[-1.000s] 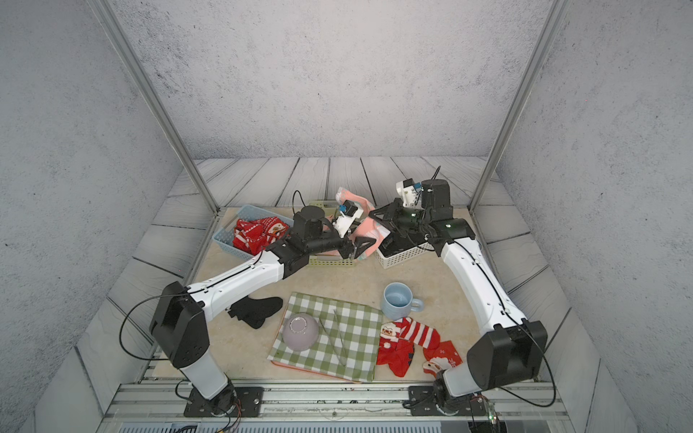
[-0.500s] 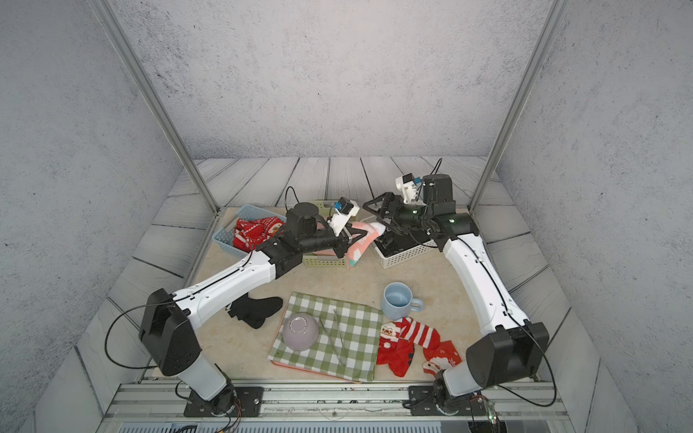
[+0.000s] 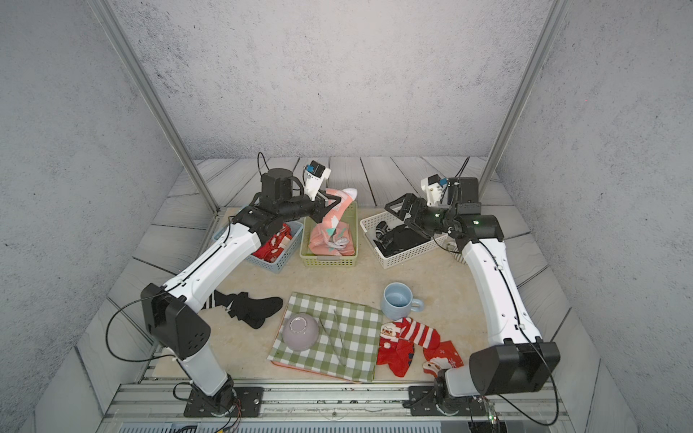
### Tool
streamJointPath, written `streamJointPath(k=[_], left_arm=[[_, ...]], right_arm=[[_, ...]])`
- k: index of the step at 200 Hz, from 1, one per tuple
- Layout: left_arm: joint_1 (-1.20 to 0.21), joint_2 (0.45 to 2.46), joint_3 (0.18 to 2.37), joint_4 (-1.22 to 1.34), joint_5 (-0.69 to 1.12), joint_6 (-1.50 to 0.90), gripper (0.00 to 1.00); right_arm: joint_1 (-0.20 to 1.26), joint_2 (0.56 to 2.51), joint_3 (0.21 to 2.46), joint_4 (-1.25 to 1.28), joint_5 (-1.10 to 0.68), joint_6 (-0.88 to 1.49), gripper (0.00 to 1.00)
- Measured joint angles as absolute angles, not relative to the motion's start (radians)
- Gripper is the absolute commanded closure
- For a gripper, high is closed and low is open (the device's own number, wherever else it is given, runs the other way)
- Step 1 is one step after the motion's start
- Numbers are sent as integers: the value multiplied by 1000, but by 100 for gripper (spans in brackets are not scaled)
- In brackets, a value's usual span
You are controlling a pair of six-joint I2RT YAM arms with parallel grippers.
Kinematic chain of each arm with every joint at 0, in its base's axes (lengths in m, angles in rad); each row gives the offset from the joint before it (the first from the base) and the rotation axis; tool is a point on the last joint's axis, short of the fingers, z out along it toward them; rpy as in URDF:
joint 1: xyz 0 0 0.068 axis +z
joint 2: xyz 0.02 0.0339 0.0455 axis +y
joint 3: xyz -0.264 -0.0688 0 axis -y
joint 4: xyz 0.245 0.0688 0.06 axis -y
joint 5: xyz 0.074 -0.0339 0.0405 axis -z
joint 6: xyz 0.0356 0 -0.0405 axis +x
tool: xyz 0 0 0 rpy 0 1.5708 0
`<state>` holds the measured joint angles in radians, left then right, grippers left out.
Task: Sort the socks into the basket by color
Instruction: Place the sock in the bin.
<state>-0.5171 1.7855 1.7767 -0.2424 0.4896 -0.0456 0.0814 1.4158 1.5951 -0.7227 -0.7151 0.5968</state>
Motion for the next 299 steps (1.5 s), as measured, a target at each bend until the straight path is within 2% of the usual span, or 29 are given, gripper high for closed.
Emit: streamJointPath(k=[52,97,144,161,179,193,205,227,251,299], left_arm=[[-477,1981,1831,-318,429,-78,100],[-439,2210,2046,-385,394,-92,100],[-414,2392,2160,-406,376,-132,100],[-408,2452,2211,-413,373,-144,91],[-406,2500,2249,-415,368,-157,87],[-405,2522,2257,-413,364,-165,72],[-402,2534,2258,-415,362,-175,69],[-399,2539,2257,-414,368,-184,55],[-395,2532,2238,-386,383,-185,46],[-394,2443,2156,-363,410,-187,38]], right_arm=[[75,1415,1586,-769,-689,546,1],[55,1416,1568,-786,-677,537,1],[53,1417,1543,-787,-678,537,1],[53,1422,1541,-788,-677,537,1],[53,1431,1541,-788,-678,537,1],[53,1439,1541,-788,-677,537,1],[53,1443,1537,-788,-677,537,1],[53,1446,1529,-789,-677,538,1],[53,1449,1528,-788,-678,538,1],[53,1449,1528,-771,-679,546,1]])
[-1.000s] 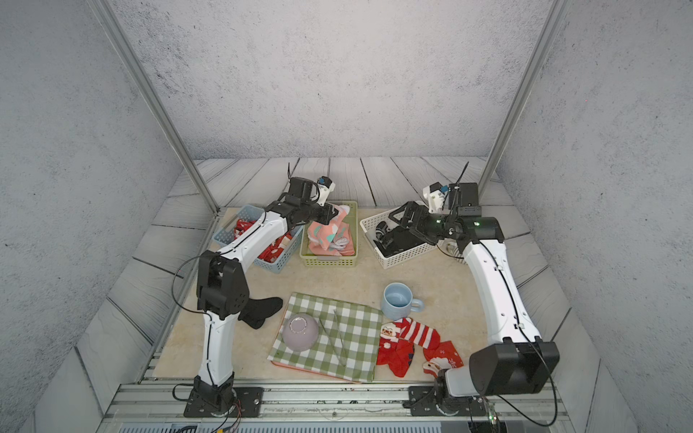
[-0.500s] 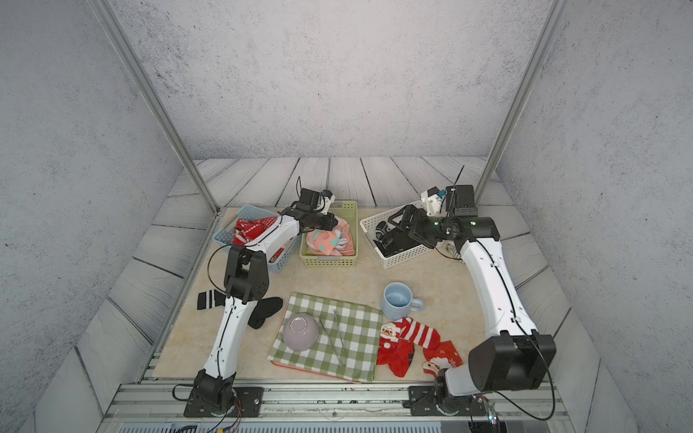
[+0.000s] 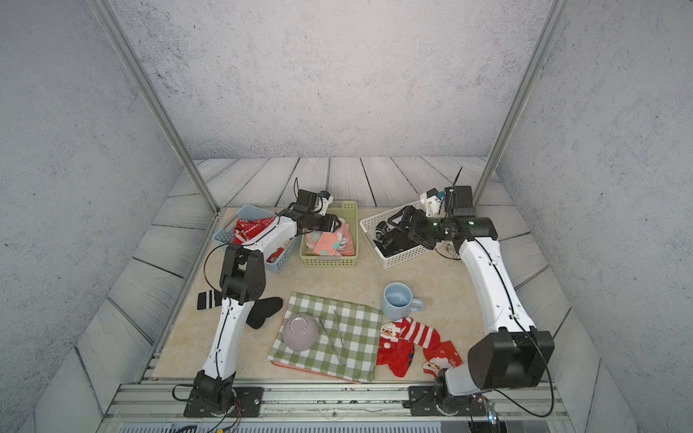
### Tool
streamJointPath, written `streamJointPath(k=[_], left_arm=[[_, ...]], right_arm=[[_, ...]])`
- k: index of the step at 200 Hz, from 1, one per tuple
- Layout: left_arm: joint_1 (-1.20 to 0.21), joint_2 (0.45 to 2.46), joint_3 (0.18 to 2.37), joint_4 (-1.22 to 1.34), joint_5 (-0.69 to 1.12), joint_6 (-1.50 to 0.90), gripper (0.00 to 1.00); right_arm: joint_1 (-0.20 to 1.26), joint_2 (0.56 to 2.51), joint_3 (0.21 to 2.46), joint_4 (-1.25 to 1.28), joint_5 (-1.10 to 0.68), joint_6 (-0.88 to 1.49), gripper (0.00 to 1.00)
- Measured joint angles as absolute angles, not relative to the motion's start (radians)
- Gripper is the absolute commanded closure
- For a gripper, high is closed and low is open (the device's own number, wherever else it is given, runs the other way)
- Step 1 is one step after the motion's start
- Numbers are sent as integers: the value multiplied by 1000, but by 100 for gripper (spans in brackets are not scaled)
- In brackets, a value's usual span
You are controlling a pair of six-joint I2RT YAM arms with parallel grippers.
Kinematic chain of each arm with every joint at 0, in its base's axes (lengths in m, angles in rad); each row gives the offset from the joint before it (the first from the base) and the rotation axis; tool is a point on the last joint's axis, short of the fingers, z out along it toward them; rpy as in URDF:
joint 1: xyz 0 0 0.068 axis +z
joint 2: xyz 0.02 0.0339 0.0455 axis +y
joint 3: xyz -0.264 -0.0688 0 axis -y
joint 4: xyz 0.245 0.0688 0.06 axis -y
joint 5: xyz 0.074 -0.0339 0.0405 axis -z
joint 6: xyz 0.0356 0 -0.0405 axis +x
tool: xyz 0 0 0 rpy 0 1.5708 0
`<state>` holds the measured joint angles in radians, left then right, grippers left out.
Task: Sort the socks into the basket by color
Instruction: Place the sock in the bin.
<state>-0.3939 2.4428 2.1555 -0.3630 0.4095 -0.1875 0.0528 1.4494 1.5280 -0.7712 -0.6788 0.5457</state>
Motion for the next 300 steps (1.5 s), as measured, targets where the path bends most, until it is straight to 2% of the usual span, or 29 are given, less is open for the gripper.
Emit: streamJointPath(k=[20,33,74,81,85,89,155,253,288,300], left_arm=[[-393,2387,2133,-363,421,-189,34],[-393,2341,2104,-358,424,-192,23],[-393,2243,1982,-353,421,-187,22],[-393,2236,1965,-354,418,-187,17],[-393,2233,1955,-355,416,-184,4],[-393,2232,1947,-358,414,-185,0],[-391,2223,1905,-408,411,-189,0],[-388,1976,1747,-376,365,-169,0],[-389,2054,1808,-342,426,-182,17],[-391,2108,1838,-334,447,-191,20]], right_arm=[[53,1449,1528,-759,-680,550,1],[53,1449,1526,-753,-680,550,1],[53,1450,1514,-746,-680,556,1],[53,1450,1511,-746,-680,557,1],[53,1450,1509,-745,-680,558,1],[53,1450,1508,-745,-680,558,1],[53,1450,1494,-743,-682,569,1],[53,1450,1491,-743,-682,569,1],[53,1462,1490,-743,-682,568,1],[53,1465,1486,-743,-682,566,1]])
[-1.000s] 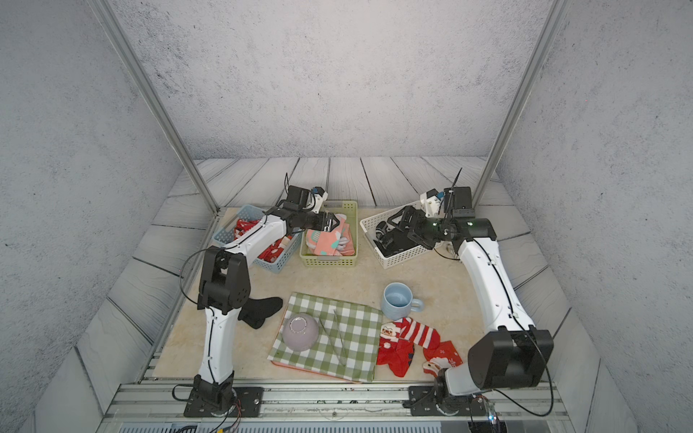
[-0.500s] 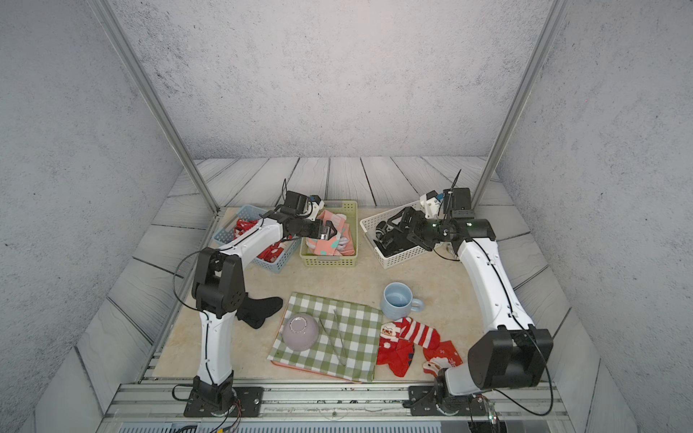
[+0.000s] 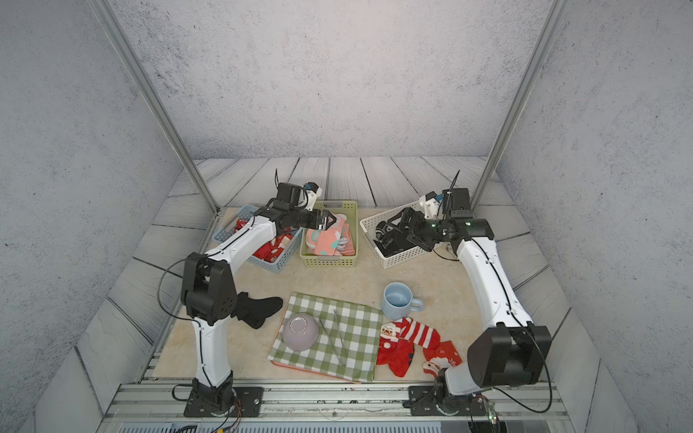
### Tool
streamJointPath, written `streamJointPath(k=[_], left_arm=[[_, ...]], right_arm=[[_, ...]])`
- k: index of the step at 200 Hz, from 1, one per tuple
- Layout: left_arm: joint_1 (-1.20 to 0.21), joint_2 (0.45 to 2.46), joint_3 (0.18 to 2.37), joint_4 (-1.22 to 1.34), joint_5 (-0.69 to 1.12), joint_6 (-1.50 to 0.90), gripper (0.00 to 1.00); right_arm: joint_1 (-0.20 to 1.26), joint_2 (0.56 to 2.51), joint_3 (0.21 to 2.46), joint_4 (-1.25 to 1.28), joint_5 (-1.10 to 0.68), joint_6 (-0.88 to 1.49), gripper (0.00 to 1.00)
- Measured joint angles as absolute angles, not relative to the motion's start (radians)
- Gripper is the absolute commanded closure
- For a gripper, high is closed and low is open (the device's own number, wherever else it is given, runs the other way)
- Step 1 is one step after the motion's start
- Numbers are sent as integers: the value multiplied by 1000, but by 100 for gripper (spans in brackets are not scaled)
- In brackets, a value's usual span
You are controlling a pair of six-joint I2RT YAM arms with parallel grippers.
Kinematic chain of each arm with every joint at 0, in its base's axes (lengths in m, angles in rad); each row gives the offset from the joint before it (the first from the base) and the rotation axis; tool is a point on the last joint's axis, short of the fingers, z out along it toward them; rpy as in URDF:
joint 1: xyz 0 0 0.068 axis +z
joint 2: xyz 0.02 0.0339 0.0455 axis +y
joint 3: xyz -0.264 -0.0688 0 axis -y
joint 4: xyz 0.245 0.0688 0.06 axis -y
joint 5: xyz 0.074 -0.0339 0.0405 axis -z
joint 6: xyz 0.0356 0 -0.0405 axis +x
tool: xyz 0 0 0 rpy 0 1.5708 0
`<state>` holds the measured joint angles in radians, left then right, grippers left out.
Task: Sort the socks into the basket by color
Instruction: Place the sock in the bin.
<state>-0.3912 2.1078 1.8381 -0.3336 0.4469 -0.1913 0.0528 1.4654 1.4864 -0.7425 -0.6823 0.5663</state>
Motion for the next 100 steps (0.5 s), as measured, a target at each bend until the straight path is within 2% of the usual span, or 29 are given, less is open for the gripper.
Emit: streamJointPath(k=[29,61,100], left_arm=[[-396,2233,1887,-337,468,-211,21],[-396,2340,1951,-385,467,-216,16],[-396,2311,1932,-384,468,-218,9]], right_arm=[[53,1467,1466,-744,-682,560,1],[53,1467,1462,-749,-679,545,1],[53,1467,1462,-752,-678,537,1]])
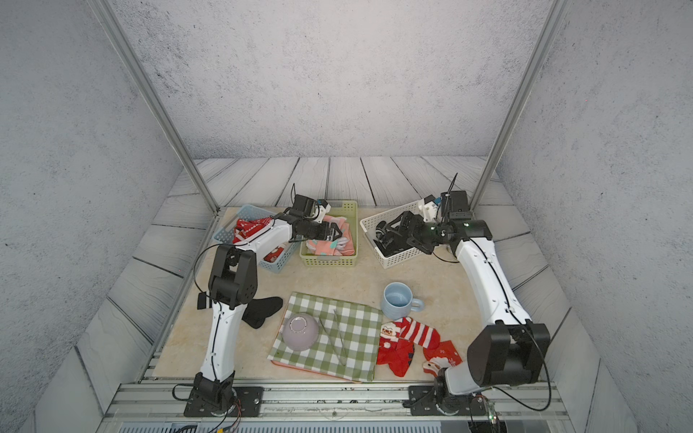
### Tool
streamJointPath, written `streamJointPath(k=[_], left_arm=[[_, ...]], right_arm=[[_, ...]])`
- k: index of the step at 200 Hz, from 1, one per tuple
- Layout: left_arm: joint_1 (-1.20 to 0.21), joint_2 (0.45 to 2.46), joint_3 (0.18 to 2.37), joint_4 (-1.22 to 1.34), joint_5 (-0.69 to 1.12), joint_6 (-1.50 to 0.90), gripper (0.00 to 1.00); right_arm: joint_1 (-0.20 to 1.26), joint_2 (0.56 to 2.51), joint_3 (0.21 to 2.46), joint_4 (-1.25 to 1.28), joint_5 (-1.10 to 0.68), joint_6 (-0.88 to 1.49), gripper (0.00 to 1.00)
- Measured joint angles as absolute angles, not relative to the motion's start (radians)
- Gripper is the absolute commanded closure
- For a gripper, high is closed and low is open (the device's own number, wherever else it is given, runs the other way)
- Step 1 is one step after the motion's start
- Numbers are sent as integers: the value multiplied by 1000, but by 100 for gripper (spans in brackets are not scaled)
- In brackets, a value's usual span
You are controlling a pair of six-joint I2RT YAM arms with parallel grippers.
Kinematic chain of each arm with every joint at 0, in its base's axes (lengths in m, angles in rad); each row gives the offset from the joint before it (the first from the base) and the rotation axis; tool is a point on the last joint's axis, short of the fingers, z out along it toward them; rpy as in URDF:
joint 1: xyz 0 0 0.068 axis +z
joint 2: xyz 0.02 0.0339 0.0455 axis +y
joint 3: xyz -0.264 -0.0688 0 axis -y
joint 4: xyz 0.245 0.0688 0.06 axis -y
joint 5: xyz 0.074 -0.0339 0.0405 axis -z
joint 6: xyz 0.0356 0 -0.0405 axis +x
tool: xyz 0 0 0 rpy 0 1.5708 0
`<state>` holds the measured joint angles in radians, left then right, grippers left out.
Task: Sort the socks into the basket by color
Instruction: Place the sock in the bin, then pick up the sock from the center of the board.
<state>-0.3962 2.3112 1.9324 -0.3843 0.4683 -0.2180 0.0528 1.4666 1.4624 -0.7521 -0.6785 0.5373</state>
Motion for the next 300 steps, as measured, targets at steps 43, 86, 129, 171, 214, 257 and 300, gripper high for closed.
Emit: streamJointPath(k=[43,86,129,171,214,257,300], left_arm=[[-396,2147,1872,-379,479,-213,0],[-395,1924,1827,-400,443,-193,0],[-389,1631,1513,-413,306,-262,0],[-373,1377,1232,-497,112,-400,0],[-367,1305,1175,-635,-44,-544,0],[-355,1369,1043,-696,-86,-717,0],[-349,1432,959,-726,-74,-812,11]], right_arm=[[53,1473,1469,-760,-679,524,1],[79,1523,1504,-792,-665,487,1],[206,1583,1531,-854,-608,426,1],[287,1604,1544,-924,-561,377,1],[307,1601,1542,-952,-545,360,1],[319,1560,1491,-952,-547,353,1],[320,1540,1482,-941,-548,349,1]])
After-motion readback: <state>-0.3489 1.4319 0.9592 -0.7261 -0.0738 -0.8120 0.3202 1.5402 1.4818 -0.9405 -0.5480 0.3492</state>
